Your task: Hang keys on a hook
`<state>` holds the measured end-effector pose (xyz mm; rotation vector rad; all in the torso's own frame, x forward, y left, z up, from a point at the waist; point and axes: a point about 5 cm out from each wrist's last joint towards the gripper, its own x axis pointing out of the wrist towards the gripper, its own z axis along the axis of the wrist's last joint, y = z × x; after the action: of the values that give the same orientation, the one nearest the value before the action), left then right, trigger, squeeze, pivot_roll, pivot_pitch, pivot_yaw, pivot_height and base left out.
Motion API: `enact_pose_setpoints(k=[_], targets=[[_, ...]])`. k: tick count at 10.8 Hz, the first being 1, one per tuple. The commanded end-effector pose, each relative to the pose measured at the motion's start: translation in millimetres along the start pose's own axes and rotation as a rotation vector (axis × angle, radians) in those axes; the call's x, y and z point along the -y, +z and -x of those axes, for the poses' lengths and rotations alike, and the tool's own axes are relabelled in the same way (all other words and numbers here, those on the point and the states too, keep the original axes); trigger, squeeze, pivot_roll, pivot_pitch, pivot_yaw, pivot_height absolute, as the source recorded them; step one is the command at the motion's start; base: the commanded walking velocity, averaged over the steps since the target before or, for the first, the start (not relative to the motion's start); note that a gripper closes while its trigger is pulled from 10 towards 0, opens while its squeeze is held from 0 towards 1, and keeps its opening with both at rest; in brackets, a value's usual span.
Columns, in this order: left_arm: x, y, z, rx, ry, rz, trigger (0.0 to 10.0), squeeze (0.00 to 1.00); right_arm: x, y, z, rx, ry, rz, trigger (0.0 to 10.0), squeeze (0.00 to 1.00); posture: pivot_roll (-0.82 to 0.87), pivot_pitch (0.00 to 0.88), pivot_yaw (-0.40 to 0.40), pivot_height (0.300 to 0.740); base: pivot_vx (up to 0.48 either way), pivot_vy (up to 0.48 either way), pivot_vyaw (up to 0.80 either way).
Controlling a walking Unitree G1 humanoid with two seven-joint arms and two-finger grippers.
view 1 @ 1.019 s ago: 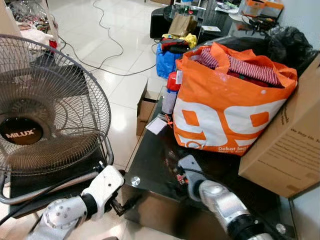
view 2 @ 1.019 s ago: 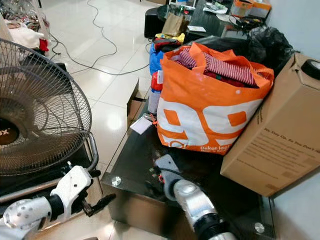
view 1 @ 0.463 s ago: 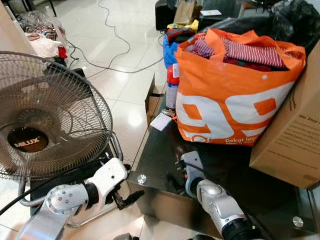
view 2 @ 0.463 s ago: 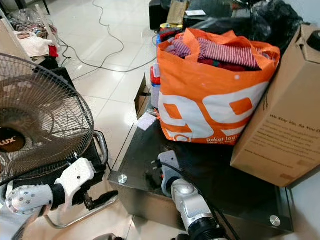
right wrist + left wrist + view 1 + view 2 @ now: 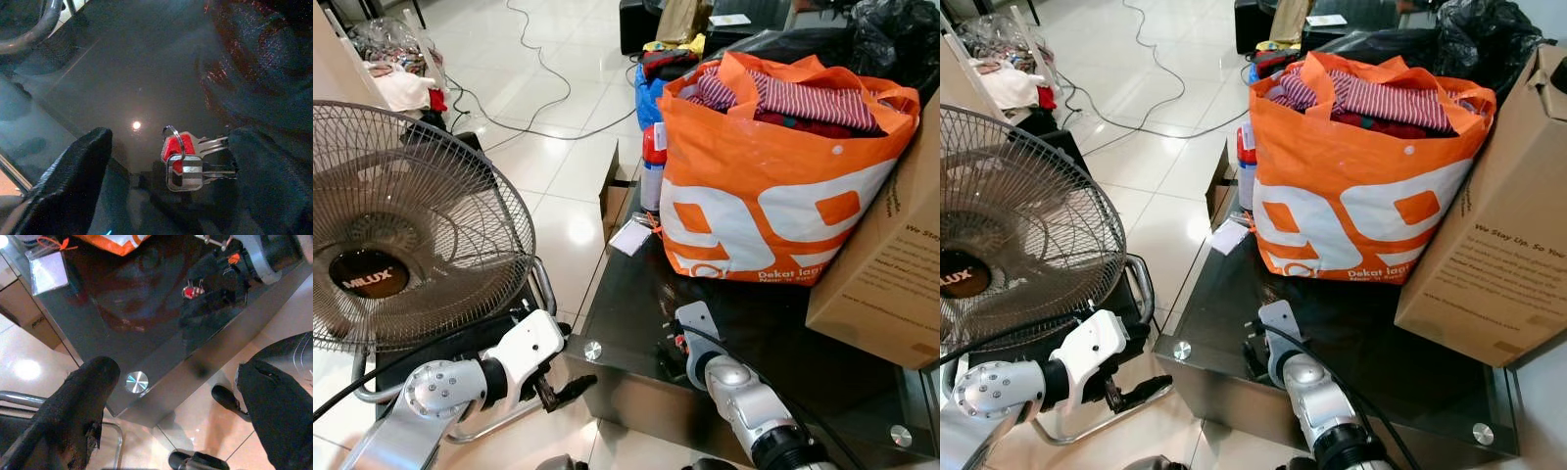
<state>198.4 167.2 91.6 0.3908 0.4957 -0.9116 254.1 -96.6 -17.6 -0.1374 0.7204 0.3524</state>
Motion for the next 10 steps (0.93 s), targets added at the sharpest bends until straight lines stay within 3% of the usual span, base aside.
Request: enact_pose_setpoints(k=[1, 2, 5, 10], targets=[[-0.7, -1.6, -0.2, -0.007, -0.001, -0.003, 10.0, 0.21, -0.7, -1.3, -0.6, -0.02, 0.008, 0.017, 2.8, 0.0, -0.06, 0.077, 0.05, 0.74, 0.0, 0.0, 0.0], [-0.1, -2.1, -1.0, -0.008, -0.003, -0.001, 10.0, 0.21, 0.5, 0.6, 0.1, -0.017, 0.021, 0.017, 2.7, 0.0, -0.06, 0.075, 0.048, 0.74, 0.0, 0.0, 0.0], [0.7, -1.3, -3.5, 0.0, -0.005, 0.002, 10.0, 0.2, 5.8, 1.7, 0.6, -0.022, 0.034, 0.017, 0.0, 0.0, -0.07, 0.069, 0.046, 0.74, 0.0, 0.0, 0.0], [2.8, 2.8, -5.8, 0.012, 0.006, -0.001, 10.0, 0.2, 9.0, 1.1, 0.3, -0.035, 0.035, 0.033, 0.0, 0.0, -0.07, 0.059, 0.035, 0.74, 0.0, 0.0, 0.0]])
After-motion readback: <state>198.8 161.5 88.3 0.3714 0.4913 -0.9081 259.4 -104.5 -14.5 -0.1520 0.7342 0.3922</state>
